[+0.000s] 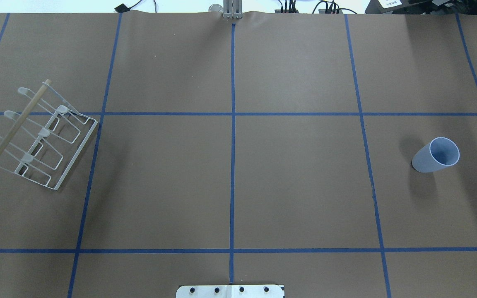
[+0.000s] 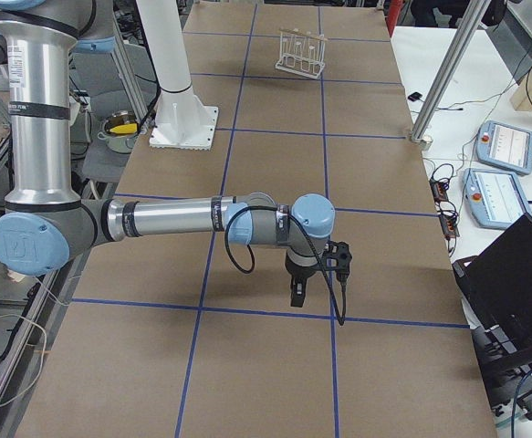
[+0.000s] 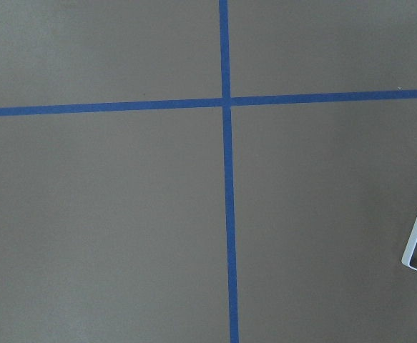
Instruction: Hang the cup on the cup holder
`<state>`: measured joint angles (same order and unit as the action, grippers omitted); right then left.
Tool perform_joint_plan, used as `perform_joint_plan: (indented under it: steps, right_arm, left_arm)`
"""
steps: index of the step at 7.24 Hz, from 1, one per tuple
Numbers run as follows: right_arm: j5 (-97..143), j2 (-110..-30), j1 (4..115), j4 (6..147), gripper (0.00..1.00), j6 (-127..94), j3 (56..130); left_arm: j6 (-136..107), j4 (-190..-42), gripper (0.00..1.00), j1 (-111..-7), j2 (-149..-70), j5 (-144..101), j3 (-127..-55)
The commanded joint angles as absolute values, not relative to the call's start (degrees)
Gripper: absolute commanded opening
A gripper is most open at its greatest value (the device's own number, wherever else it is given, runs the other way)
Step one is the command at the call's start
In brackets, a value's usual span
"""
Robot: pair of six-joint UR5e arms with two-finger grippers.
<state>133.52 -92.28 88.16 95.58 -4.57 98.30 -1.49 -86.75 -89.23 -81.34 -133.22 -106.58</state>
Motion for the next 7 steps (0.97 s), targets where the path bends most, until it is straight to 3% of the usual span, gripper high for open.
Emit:
perform_joint_plan:
  steps: [1, 7]
  right_arm:
    - [133.6, -92.3, 88.2, 95.1, 1.00, -4.3, 98.4]
    - [133.6, -91.9, 88.2, 94.7, 1.00, -4.5, 98.9]
  left_arm:
    - [-1.3, -86.7, 0.98, -89.2, -81.4, -133.2, -106.6]
    - [-1.4, -86.3, 0.98, -89.2, -81.8, -132.3, -106.0]
